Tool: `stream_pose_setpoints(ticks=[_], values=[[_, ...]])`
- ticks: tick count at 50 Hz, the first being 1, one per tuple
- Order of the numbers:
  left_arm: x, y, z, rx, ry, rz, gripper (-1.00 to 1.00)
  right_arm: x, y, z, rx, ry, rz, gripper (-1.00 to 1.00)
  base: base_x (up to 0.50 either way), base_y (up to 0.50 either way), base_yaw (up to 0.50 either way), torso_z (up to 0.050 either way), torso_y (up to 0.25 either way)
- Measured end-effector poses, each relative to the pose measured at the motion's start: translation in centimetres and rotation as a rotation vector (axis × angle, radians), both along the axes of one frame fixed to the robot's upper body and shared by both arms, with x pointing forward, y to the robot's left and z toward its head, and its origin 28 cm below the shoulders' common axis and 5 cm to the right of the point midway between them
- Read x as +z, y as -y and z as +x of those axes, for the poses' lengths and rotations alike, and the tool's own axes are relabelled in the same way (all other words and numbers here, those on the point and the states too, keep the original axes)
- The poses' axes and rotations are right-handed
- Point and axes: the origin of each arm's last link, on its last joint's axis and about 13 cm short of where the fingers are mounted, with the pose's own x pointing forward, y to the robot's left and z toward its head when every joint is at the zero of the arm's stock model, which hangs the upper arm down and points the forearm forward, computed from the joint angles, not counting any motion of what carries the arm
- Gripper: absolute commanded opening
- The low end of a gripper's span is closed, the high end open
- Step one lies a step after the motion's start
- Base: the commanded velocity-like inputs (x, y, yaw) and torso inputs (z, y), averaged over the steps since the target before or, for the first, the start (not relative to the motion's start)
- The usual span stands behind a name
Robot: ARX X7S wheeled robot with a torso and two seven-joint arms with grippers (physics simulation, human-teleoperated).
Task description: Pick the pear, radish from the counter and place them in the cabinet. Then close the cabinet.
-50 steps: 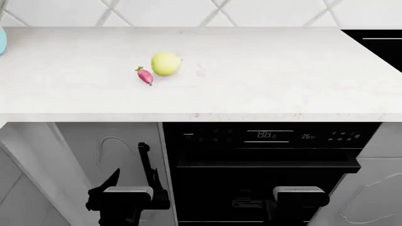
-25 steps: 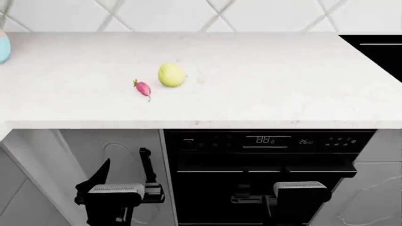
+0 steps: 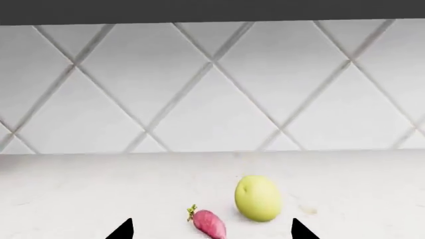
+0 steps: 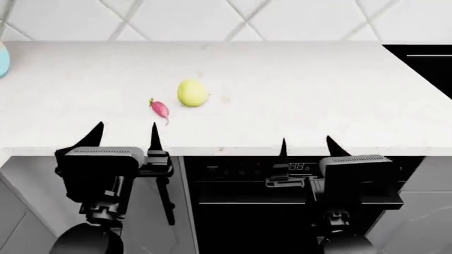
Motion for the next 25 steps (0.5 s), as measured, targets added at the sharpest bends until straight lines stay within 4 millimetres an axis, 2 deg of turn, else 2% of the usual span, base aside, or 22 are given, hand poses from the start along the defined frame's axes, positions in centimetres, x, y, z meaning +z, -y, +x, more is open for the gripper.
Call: stream_pose_setpoints(ticks=[9,17,25], values=[[2.3,-0.1,0.1,-0.012,-0.011,-0.024,1.0,1.6,0.0,-0.2,0.025,0.021,-0.008,1.0,0.5,0.0,0.0,0.0,0.0],[4.0,-0.9,0.6,-0.073,-0.112,-0.027,1.0,3.3,0.3,-0.2,0.111,-0.032,-0.014,1.0,0.5,0.0,0.0,0.0,0.0],[6.1,-1.6,0.3,-0.122,-0.218,-0.049,1.0,4.6,0.4,-0.3,0.188,-0.082,-0.008,1.0,0.5,0.0,0.0,0.0,0.0]])
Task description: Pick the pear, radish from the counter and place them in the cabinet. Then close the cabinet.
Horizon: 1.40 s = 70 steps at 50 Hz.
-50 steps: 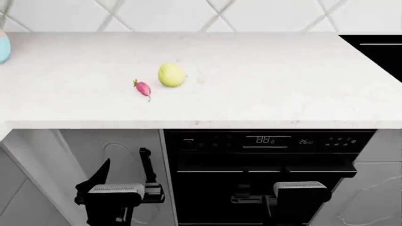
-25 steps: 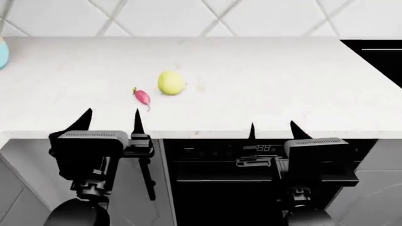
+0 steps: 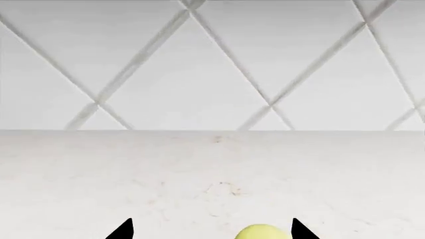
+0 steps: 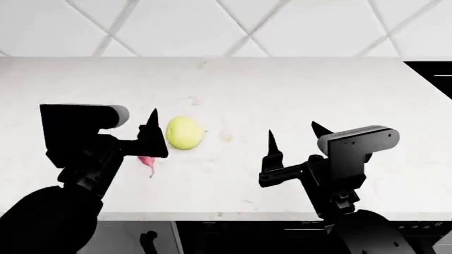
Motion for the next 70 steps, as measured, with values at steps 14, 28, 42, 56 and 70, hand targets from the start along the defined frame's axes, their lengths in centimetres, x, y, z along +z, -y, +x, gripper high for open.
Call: stream_pose_setpoints(ticks=[14,28,42,56,70], values=[[1.7,-0.4,-0.8,-0.04,-0.111,-0.037,1.0,0.8,0.1,-0.2,0.065,-0.039,0.008,1.0,0.47,0.25,0.0,0.0,0.001],[1.9,-0.5,-1.4,-0.068,-0.186,-0.043,1.0,0.9,0.1,-0.4,0.076,-0.04,0.0,1.0,0.15,0.08,0.0,0.0,0.0],[3.1,-0.2,-3.9,-0.116,-0.345,-0.014,1.0,0.8,0.2,-0.5,0.068,-0.041,-0.017,1.0,0.0,0.0,0.0,0.0,0.0],[3.1,0.4,-5.6,-0.073,-0.541,0.033,1.0,0.7,0.5,-0.7,0.058,-0.042,-0.017,1.0,0.0,0.0,0.0,0.0,0.0],[2.3,1.3,-5.8,-0.096,-0.657,0.114,1.0,0.4,0.5,-0.7,0.056,-0.048,-0.02,1.0,0.0,0.0,0.0,0.0,0.0]])
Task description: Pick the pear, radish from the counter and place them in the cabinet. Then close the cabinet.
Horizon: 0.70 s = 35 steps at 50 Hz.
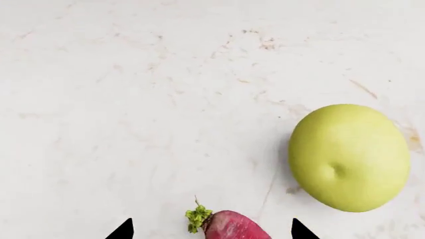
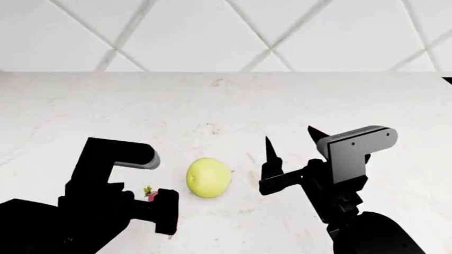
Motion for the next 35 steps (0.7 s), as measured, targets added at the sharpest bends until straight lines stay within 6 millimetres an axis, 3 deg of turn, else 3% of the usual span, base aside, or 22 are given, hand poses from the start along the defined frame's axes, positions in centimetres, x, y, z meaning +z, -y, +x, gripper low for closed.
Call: stream_pose_setpoints(ticks=[23,24,35], values=[[-2.0,1.4,0.2,-0.056,-0.095,0.053,1.0,-0.4,0.1,0.0,-0.005,-0.007,0.002,1.0,0.0,0.0,0.0,0.0,0.0],[-2.0,1.4,0.2,-0.055,-0.094,0.053,-1.0,-0.4,0.1,0.0,-0.005,-0.007,0.002,1.0,0.0,0.0,0.0,0.0,0.0],[-2.3,1.4,0.3,-0.019,-0.078,0.048,-1.0,-0.6,0.1,-0.1,-0.008,-0.012,0.005,1.0,0.0,0.0,0.0,0.0,0.0]])
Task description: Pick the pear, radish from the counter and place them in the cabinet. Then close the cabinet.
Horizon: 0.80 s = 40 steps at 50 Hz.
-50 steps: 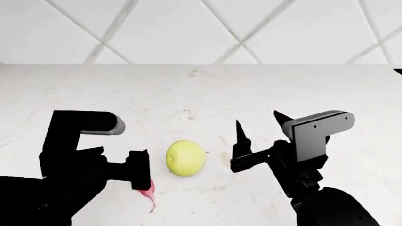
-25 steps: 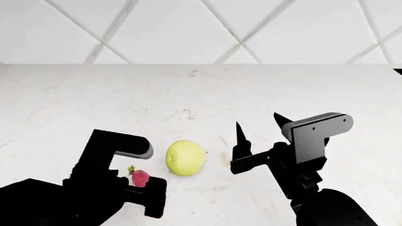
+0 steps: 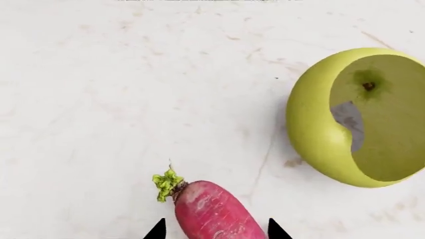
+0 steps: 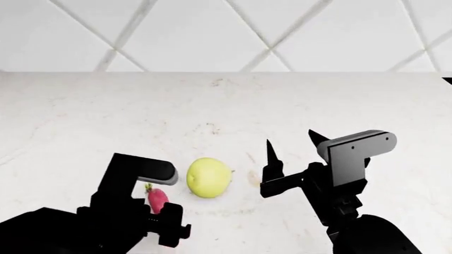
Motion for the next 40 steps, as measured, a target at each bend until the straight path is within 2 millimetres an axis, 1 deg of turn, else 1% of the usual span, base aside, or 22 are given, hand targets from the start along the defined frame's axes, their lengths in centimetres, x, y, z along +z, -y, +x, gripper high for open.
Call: stream_pose_setpoints(ticks=[11,26,33,40], values=[[-0.2,-0.5,0.0,0.041,0.012,-0.002,-1.0,0.0,0.0,0.0,-0.001,0.0,0.0,1.0,0.0,0.0,0.0,0.0,0.0],[-0.3,-2.1,0.0,0.084,0.006,-0.102,-1.0,0.2,-0.1,0.0,-0.001,0.005,0.0,1.0,0.0,0.0,0.0,0.0,0.0],[-0.3,-3.0,0.0,0.124,0.023,-0.079,-1.0,0.2,-0.1,0.0,-0.001,0.008,-0.001,1.0,0.0,0.0,0.0,0.0,0.0],[0.0,-3.8,-0.1,0.15,0.071,-0.049,-1.0,0.4,-0.2,0.0,0.003,0.009,0.002,1.0,0.0,0.0,0.0,0.0,0.0]])
